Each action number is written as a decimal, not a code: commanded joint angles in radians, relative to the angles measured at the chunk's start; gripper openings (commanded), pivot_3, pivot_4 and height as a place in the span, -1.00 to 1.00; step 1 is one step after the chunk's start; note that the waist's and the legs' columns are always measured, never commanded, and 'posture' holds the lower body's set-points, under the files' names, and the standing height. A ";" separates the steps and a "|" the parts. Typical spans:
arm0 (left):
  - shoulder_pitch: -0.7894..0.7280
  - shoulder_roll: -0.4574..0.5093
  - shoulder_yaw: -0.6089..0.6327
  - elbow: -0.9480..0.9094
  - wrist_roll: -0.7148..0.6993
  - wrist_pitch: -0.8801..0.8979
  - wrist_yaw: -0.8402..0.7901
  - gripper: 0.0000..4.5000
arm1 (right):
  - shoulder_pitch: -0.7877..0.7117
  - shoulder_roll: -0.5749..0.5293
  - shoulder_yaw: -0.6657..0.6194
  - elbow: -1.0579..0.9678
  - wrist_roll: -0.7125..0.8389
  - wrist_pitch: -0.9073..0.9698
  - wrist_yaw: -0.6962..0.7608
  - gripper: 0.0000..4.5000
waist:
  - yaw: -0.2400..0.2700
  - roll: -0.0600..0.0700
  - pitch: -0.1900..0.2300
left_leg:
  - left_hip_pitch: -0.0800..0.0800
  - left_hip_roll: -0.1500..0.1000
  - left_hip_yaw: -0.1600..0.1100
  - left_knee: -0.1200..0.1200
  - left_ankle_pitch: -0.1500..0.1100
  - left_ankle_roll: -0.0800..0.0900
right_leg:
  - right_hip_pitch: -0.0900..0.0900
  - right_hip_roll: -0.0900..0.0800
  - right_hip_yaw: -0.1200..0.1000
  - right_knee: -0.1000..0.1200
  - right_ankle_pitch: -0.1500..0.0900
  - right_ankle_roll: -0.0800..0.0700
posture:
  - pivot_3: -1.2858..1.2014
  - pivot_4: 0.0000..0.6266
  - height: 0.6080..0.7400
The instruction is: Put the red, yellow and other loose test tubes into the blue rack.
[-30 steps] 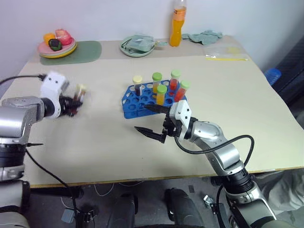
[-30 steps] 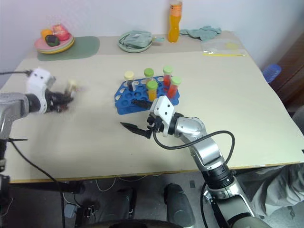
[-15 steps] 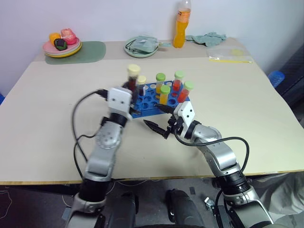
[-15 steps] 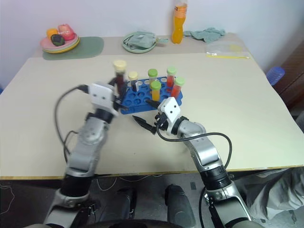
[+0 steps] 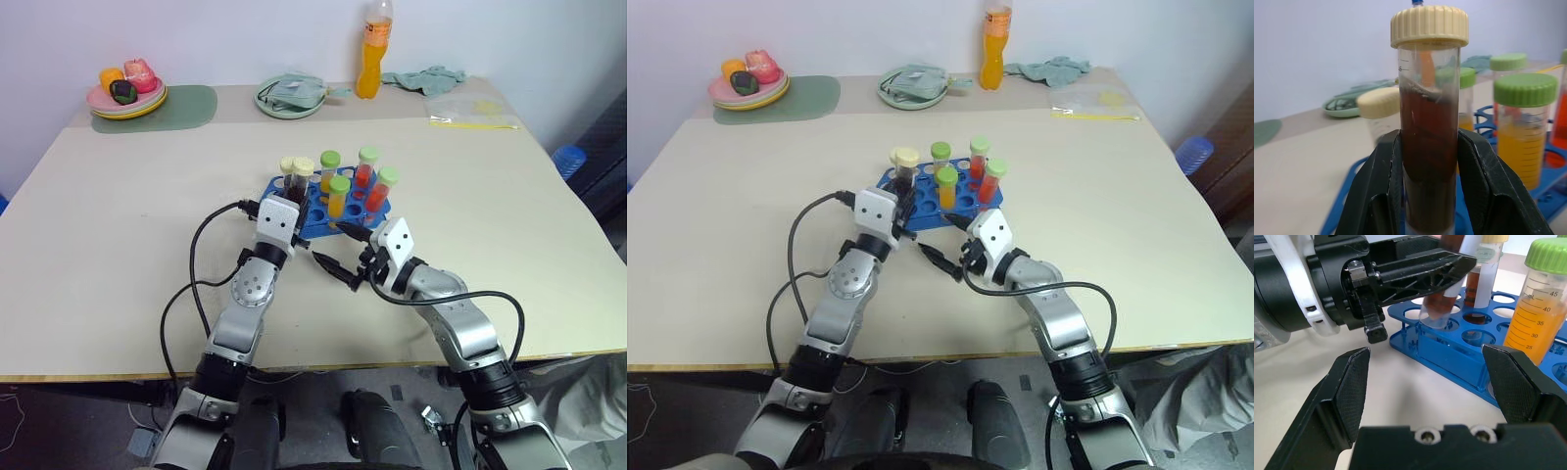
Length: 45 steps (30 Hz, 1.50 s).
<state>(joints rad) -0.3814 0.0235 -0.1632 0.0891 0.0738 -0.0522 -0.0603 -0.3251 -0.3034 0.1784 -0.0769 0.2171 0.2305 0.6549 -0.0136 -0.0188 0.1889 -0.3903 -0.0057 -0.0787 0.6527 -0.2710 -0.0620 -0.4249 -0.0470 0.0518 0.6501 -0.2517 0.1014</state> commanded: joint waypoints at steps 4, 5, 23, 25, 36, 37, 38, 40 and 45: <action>-0.027 -0.028 0.001 0.033 -0.014 -0.038 -0.017 -0.29 | -0.004 -0.005 -0.011 -0.039 -0.004 -0.031 0.007 0.80 | 0.000 0.000 0.000 | 0.000 0.000 0.000 0.000 0.000 0.000 | 0.000 0.000 0.000 0.000 0.000 0.000 | 0.03 -0.52 1.00; -0.028 -0.029 0.002 0.043 -0.012 -0.045 -0.017 -0.29 | -0.005 -0.005 -0.011 -0.039 -0.005 -0.031 0.007 0.80 | 0.000 0.000 0.000 | 0.000 0.000 0.000 0.000 0.000 0.000 | 0.000 0.000 0.000 0.000 0.000 0.000 | 0.03 -0.52 1.00; 0.127 0.061 0.072 -0.231 -0.152 0.053 -0.158 0.97 | -0.002 -0.118 -0.080 -0.115 0.034 0.021 0.064 0.80 | -0.003 0.000 0.000 | 0.000 0.000 0.000 0.000 0.000 0.000 | 0.000 0.000 0.000 0.000 0.000 0.000 | 0.03 -0.52 1.00; 0.208 0.135 0.104 -0.367 -0.205 0.130 -0.213 0.97 | 0.019 -0.168 -0.104 -0.145 0.047 0.040 0.092 0.80 | -0.005 0.000 0.000 | 0.000 0.001 0.000 0.000 0.000 0.000 | 0.000 0.000 0.000 0.000 0.000 0.000 | 0.03 -0.52 1.00; 0.625 0.487 0.473 -0.544 -0.361 0.317 -0.408 0.97 | 0.078 -0.441 -0.338 -0.008 0.113 0.089 0.210 0.80 | 0.002 0.001 0.001 | 0.003 0.001 0.000 0.000 0.000 0.001 | 0.005 0.001 0.000 -0.002 -0.002 -0.002 | 0.03 -0.52 1.00; 0.642 0.489 0.490 -0.536 -0.361 0.311 -0.413 0.97 | 0.081 -0.448 -0.343 0.011 0.106 0.077 0.216 0.80 | 0.001 0.001 0.001 | 0.004 0.001 0.000 0.000 0.000 0.001 | 0.007 0.001 0.000 -0.003 -0.002 -0.003 | 0.03 -0.52 1.00; 0.659 0.490 0.505 -0.526 -0.361 0.304 -0.416 0.97 | 0.084 -0.450 -0.347 0.028 0.101 0.068 0.216 0.80 | 0.000 0.001 0.001 | 0.005 0.001 0.001 0.000 -0.001 0.001 | 0.008 0.001 0.000 -0.004 -0.002 -0.003 | 0.03 -0.52 1.00; 0.683 0.484 0.516 -0.516 -0.351 0.292 -0.418 0.97 | 0.084 -0.452 -0.353 0.063 0.099 0.052 0.221 0.80 | -0.001 0.001 0.001 | 0.006 0.001 0.001 -0.001 -0.001 0.002 | 0.008 0.001 0.000 -0.004 -0.002 -0.003 | 0.03 -0.52 1.00; 0.682 0.446 0.511 -0.489 -0.321 0.268 -0.372 0.97 | 0.048 -0.423 -0.338 0.113 0.098 0.024 0.208 0.80 | -0.002 0.002 0.001 | 0.007 0.002 0.001 -0.002 -0.001 0.002 | 0.009 0.001 0.000 -0.004 -0.001 -0.001 | 0.03 -0.52 1.00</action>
